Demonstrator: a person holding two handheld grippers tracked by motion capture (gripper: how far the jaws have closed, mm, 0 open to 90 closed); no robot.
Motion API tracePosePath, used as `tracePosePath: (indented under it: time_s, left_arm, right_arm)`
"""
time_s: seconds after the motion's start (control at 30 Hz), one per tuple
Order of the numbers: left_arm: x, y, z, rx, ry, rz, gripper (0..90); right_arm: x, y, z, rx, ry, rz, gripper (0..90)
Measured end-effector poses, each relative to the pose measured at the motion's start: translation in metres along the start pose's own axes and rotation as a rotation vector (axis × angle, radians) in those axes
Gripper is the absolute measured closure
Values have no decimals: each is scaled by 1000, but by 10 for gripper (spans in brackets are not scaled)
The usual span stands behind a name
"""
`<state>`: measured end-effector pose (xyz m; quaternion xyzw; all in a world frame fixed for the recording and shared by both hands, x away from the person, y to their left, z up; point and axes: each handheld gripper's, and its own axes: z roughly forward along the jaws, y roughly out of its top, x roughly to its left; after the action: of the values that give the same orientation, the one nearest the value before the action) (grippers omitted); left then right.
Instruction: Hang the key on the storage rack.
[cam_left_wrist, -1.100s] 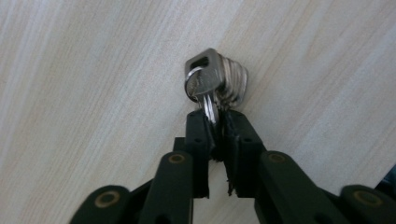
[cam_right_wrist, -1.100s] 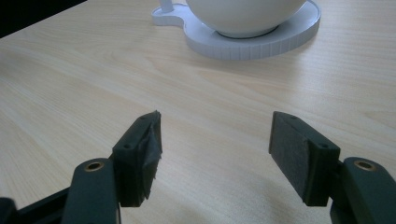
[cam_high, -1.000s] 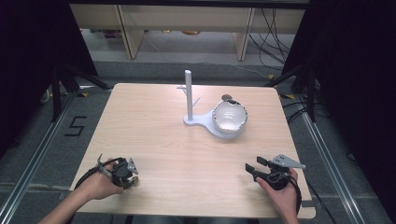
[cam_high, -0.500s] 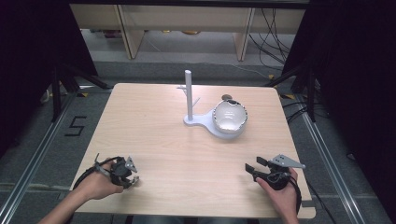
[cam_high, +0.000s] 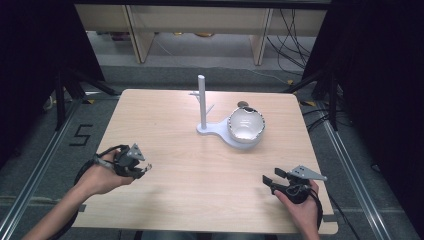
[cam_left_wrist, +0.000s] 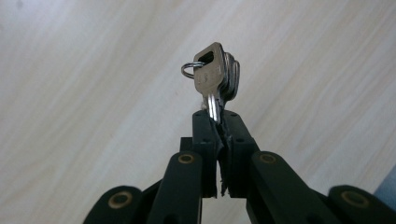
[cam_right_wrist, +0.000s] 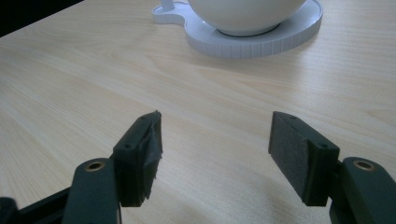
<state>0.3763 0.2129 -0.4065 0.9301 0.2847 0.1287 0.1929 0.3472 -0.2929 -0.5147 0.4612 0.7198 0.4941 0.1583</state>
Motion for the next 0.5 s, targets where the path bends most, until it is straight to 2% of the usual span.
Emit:
tracePosePath:
  time_s: [0.1,0.13,0.33,0.4,0.43,0.47,0.5]
  left_arm:
    - [4,13,-6,-38,10,-5,853]
    - [5,18,-8,-42,15,-5,854]
    - [16,42,-18,-93,41,3,853]
    - [18,48,-18,-108,52,-1,853]
    - [18,51,-18,-111,50,-6,854]
    - [19,54,-18,-105,51,3,853]
    - [19,57,-18,-109,51,0,853]
  right_arm:
    - [0,0,-1,15,-9,-1,357]
    - [-3,1,-2,19,-16,-38,357]
    - [0,0,0,0,1,2,357]
    - [0,0,0,-1,2,2,357]
    - [-1,0,-1,7,-9,-16,357]
    - [-3,0,1,-13,9,-41,357]
    - [-3,0,0,-10,9,-28,357]
